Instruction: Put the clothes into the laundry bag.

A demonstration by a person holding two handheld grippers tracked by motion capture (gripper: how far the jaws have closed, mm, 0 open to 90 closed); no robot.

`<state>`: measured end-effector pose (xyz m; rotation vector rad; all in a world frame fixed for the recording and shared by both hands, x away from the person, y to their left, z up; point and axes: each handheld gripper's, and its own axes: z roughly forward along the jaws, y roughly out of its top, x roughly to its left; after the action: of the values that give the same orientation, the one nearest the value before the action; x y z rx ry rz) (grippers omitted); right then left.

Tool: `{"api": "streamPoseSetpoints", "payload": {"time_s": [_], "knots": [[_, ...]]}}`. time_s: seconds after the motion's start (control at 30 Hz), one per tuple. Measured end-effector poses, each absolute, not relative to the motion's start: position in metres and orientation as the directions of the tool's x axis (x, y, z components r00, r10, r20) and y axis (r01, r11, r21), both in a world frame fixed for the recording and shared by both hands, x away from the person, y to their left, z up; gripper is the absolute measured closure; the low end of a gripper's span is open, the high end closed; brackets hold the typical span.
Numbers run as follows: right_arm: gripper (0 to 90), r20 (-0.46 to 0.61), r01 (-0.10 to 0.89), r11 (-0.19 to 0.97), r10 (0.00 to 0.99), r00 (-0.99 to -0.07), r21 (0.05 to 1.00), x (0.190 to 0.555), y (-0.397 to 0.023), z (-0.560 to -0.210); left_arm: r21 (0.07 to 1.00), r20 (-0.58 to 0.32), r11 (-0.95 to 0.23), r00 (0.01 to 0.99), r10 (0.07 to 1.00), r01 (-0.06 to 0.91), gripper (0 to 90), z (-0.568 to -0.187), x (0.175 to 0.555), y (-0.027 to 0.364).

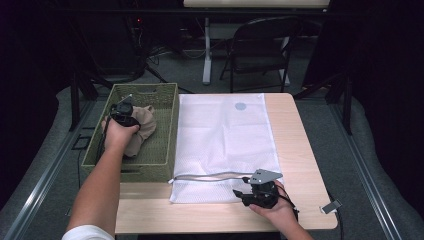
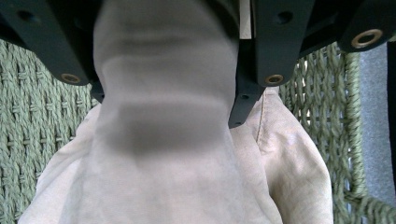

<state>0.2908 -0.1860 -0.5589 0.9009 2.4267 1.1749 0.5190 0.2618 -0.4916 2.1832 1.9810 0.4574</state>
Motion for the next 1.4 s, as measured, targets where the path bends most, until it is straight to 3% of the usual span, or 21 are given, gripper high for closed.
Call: {"api": "streamPoseSetpoints", "payload": {"time_s": [0.37, 1.03, 1.4], "knots": [[41.7, 0.001, 0.405, 0.472, 0.65, -0.76, 0.783, 0.291, -0.186, -0.559, 0.292, 0.083, -0.103, 0.082, 0.993, 0.951, 51.5, -0.482, 0.516, 0.269], [41.6, 0.005, 0.401, 0.457, 0.655, -0.756, 0.794, 0.291, -0.187, -0.557, 0.323, 0.015, -0.146, 0.149, 0.989, 0.935, 51.5, -0.445, 0.509, 0.258], [41.9, -0.002, 0.394, 0.453, 0.659, -0.753, 0.8, 0.29, -0.188, -0.556, 0.34, 0.027, -0.186, 0.188, 0.982, 0.922, 51.5, -0.436, 0.505, 0.252]]}}
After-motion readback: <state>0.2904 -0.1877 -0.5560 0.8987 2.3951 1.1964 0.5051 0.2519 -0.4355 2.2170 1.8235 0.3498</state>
